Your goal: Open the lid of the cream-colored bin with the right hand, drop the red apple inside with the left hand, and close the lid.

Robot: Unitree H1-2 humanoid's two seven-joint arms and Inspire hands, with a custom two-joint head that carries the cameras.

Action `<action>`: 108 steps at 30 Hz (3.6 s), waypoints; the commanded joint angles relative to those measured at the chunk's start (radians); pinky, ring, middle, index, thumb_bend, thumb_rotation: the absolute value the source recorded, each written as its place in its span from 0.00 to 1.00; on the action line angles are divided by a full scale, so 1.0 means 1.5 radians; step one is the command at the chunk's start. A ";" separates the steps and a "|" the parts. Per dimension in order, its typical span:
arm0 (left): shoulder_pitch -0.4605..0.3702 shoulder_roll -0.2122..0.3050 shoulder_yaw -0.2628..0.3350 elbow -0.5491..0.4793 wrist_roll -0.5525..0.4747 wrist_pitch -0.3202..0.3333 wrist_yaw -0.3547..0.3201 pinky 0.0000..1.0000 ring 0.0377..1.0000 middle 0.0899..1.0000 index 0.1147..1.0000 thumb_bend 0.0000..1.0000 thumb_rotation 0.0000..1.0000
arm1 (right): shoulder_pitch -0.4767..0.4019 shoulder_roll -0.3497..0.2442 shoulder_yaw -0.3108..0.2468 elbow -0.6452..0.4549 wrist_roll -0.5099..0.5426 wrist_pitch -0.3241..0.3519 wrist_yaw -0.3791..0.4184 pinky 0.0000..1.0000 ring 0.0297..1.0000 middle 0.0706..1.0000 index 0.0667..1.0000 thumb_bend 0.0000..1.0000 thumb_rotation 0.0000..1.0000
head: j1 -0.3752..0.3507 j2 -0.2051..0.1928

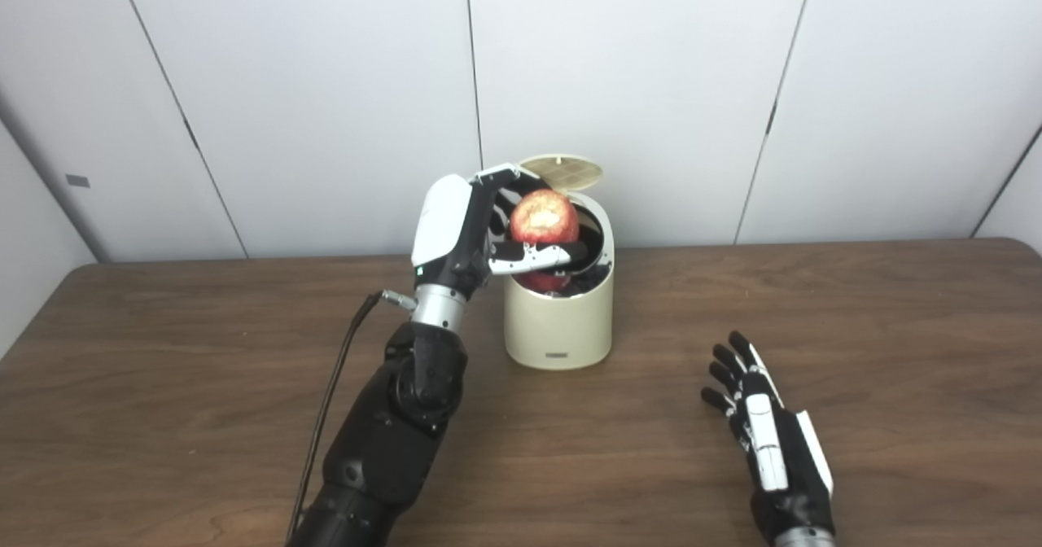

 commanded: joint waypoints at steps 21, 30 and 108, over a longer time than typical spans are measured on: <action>-0.054 0.009 -0.018 0.020 0.011 -0.010 0.016 0.38 0.39 0.53 0.43 0.49 0.00 | -0.020 -0.003 -0.001 -0.002 0.001 -0.045 -0.004 0.84 0.89 0.89 0.96 0.50 0.98 | -0.001 -0.004; -0.041 0.012 -0.018 -0.013 0.002 0.023 -0.021 0.39 0.43 0.56 0.42 0.52 0.05 | -0.019 -0.003 -0.002 -0.003 0.002 -0.045 -0.005 0.81 0.87 0.87 0.95 0.51 0.97 | -0.003 -0.003; 0.051 -0.026 0.067 -0.188 -0.180 0.026 -0.066 0.35 0.43 0.47 0.40 0.48 0.00 | -0.022 -0.004 -0.003 -0.017 -0.025 -0.033 -0.004 0.76 0.81 0.78 0.86 0.42 0.96 | 0.000 -0.005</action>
